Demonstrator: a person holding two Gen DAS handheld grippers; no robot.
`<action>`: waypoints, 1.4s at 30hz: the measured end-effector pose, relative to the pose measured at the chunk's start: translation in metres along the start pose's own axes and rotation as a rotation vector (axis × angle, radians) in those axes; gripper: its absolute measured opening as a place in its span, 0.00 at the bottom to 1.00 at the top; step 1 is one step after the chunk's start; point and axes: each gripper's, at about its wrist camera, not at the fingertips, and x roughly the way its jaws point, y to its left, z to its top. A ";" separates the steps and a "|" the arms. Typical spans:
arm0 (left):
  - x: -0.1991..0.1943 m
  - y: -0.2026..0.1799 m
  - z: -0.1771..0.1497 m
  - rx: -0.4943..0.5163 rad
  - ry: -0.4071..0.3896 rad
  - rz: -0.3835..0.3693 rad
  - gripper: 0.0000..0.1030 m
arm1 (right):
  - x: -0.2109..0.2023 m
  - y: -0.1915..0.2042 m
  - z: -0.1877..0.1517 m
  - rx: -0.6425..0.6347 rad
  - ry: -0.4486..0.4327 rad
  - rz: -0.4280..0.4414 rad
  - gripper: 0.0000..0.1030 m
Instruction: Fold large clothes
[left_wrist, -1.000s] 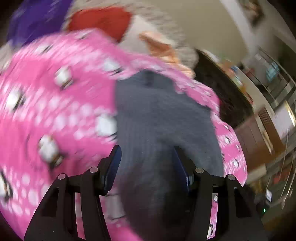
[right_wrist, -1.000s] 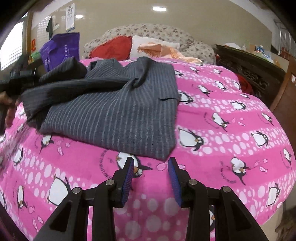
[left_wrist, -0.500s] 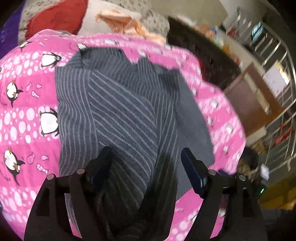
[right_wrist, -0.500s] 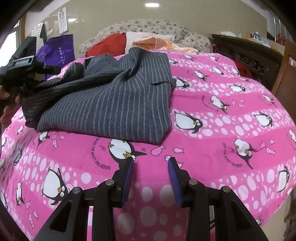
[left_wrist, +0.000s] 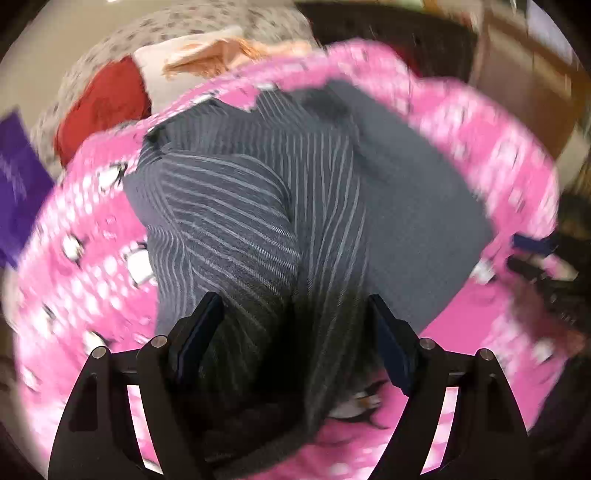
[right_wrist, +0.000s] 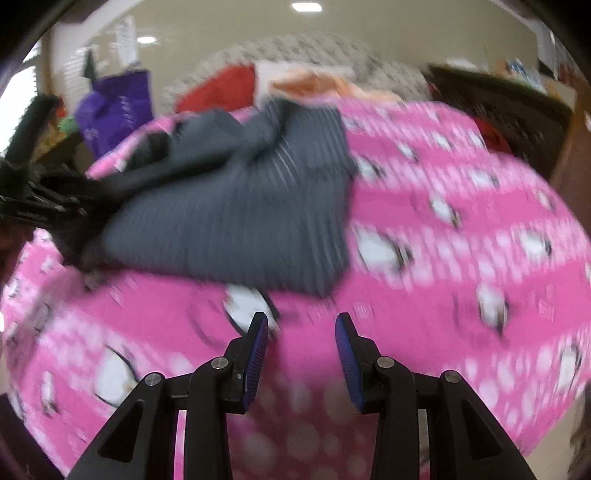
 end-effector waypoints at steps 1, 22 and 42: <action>-0.005 0.009 -0.004 -0.063 -0.034 -0.052 0.77 | -0.006 0.004 0.015 0.003 -0.034 0.032 0.35; -0.048 0.105 -0.114 -0.569 -0.372 -0.084 0.77 | 0.127 0.114 0.139 0.421 0.192 0.738 0.76; -0.066 0.046 -0.074 -0.354 -0.412 -0.289 0.77 | 0.142 0.187 0.212 -0.272 0.258 0.225 0.10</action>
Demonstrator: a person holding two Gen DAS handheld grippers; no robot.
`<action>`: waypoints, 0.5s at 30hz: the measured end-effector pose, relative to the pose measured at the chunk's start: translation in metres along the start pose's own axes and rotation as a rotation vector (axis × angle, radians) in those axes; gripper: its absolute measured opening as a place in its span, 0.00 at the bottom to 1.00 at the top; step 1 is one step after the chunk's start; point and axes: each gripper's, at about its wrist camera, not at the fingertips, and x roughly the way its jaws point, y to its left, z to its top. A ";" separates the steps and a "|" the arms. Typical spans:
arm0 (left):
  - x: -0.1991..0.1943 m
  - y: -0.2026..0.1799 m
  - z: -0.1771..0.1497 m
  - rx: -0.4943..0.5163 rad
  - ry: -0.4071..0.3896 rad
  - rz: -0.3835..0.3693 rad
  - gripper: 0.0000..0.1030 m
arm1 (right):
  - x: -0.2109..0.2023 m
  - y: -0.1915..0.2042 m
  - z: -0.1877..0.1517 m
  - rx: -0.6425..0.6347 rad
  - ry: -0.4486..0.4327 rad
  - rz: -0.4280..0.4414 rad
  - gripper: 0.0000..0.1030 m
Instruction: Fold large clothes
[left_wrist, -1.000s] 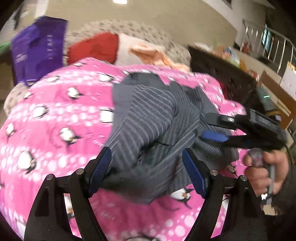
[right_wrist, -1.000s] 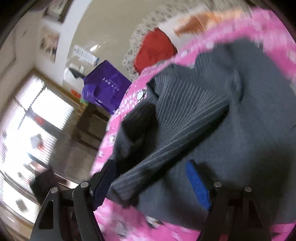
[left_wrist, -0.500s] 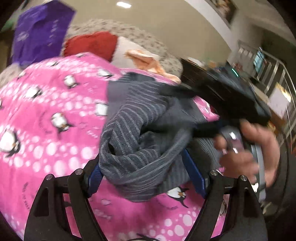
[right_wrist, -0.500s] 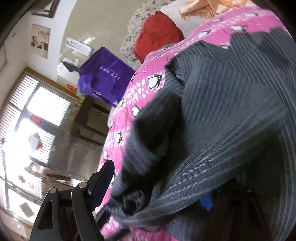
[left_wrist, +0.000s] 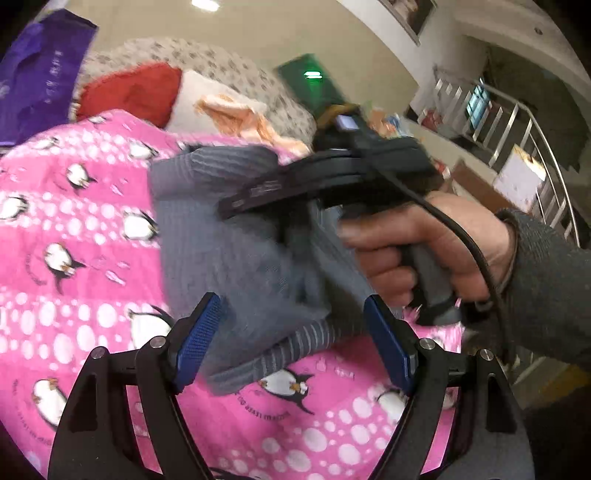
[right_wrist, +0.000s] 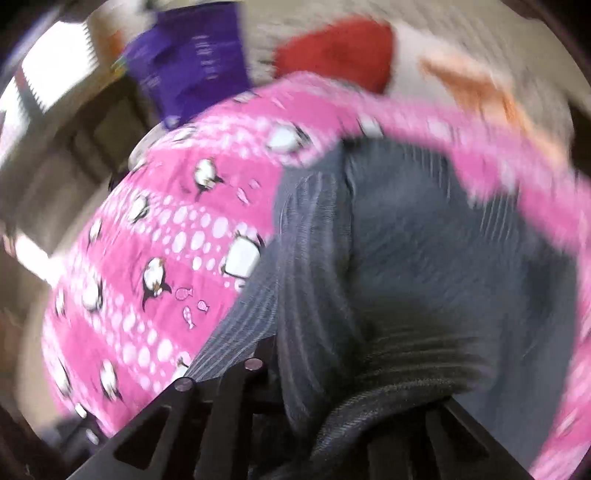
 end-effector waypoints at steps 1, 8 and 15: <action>-0.008 0.002 0.001 -0.026 -0.021 0.001 0.77 | -0.014 -0.002 0.008 -0.055 -0.016 -0.014 0.09; -0.016 0.056 0.006 -0.260 -0.046 0.165 0.78 | -0.084 -0.068 0.026 -0.353 0.063 -0.118 0.09; 0.009 0.057 0.002 -0.257 -0.005 0.270 0.78 | -0.053 -0.180 -0.003 -0.240 0.102 0.033 0.13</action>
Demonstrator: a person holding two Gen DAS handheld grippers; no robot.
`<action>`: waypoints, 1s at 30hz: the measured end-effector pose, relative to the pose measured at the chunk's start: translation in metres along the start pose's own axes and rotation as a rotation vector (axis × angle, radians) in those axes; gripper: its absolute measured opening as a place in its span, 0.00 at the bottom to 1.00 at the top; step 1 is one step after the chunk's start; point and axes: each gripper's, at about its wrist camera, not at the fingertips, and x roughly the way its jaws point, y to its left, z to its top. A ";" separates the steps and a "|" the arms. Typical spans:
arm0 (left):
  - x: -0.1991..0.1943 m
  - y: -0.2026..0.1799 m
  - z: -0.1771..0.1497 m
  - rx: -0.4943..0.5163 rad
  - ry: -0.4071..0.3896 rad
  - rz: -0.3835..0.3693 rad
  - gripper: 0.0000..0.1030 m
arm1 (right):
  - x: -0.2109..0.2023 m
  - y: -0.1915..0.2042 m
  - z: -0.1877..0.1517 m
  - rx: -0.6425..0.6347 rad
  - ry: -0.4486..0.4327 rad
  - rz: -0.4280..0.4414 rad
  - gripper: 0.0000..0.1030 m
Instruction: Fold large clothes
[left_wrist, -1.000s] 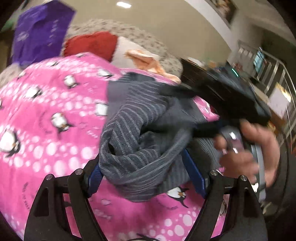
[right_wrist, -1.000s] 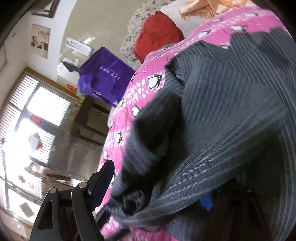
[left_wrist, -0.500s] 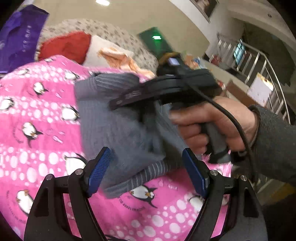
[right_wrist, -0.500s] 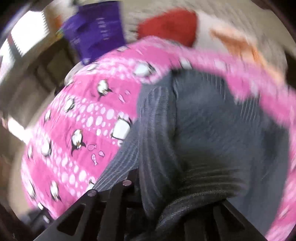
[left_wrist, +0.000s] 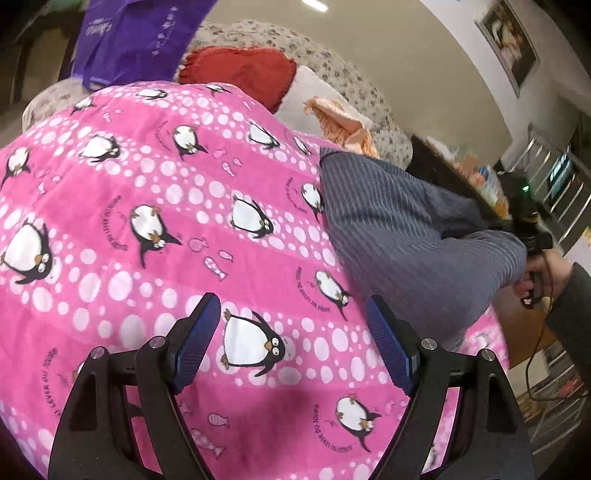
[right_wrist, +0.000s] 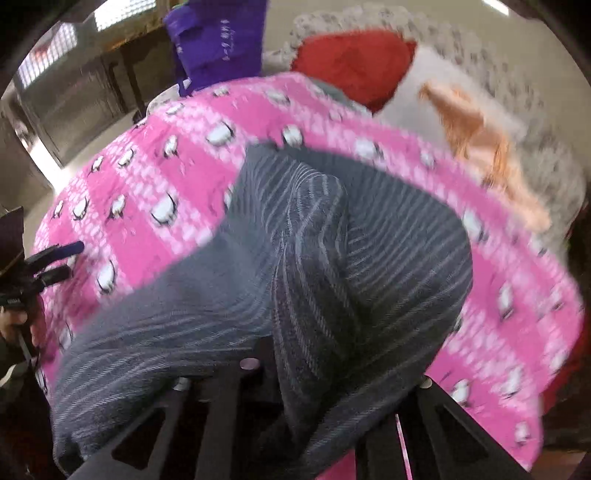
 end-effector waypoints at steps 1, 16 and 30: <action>0.004 0.001 -0.003 0.018 0.006 0.014 0.78 | 0.008 -0.007 -0.011 0.035 -0.012 0.016 0.21; 0.033 0.022 -0.022 0.058 0.046 0.140 0.80 | -0.070 -0.034 -0.106 0.390 -0.296 0.092 0.69; 0.029 0.032 -0.020 -0.002 0.027 0.070 0.80 | -0.005 0.131 -0.080 0.145 -0.195 -0.114 0.19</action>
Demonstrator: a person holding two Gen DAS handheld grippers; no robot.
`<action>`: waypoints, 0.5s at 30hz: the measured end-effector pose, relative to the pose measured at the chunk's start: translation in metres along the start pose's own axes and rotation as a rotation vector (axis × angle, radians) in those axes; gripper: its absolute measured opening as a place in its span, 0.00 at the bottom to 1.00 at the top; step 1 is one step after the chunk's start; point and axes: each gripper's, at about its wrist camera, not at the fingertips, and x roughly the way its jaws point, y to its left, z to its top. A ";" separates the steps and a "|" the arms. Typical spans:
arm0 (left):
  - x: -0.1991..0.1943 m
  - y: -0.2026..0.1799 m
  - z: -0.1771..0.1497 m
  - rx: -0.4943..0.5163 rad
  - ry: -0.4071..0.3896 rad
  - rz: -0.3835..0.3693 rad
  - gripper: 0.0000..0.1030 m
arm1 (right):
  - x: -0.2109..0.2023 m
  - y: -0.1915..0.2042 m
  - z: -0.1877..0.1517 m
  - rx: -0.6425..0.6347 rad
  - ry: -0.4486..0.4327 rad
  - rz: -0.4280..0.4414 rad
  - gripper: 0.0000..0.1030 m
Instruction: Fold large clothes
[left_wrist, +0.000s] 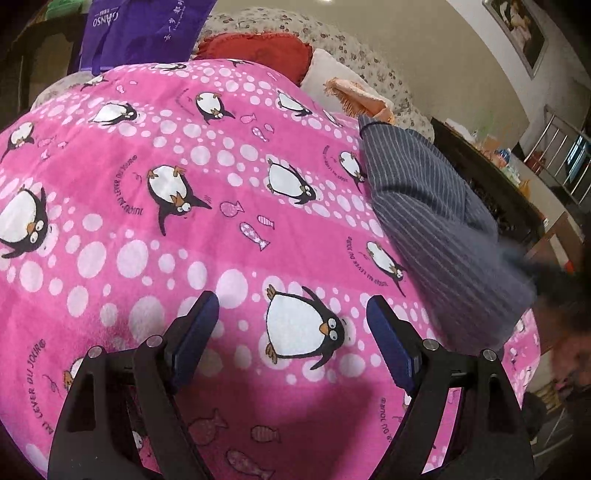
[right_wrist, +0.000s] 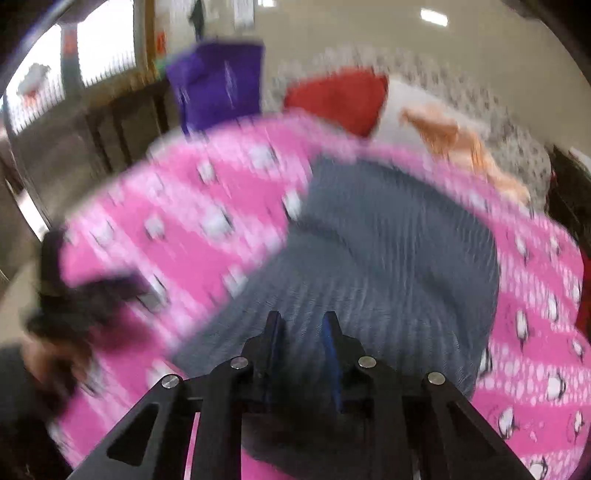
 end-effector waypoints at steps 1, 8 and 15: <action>0.000 0.000 0.000 -0.002 -0.001 -0.002 0.80 | 0.014 -0.011 -0.016 0.007 0.061 -0.042 0.10; 0.004 -0.007 0.000 0.026 0.017 0.010 0.86 | 0.016 -0.048 -0.069 0.170 -0.047 0.047 0.10; 0.002 -0.078 0.020 0.035 0.006 -0.034 0.86 | 0.006 -0.059 -0.102 0.329 -0.213 0.156 0.10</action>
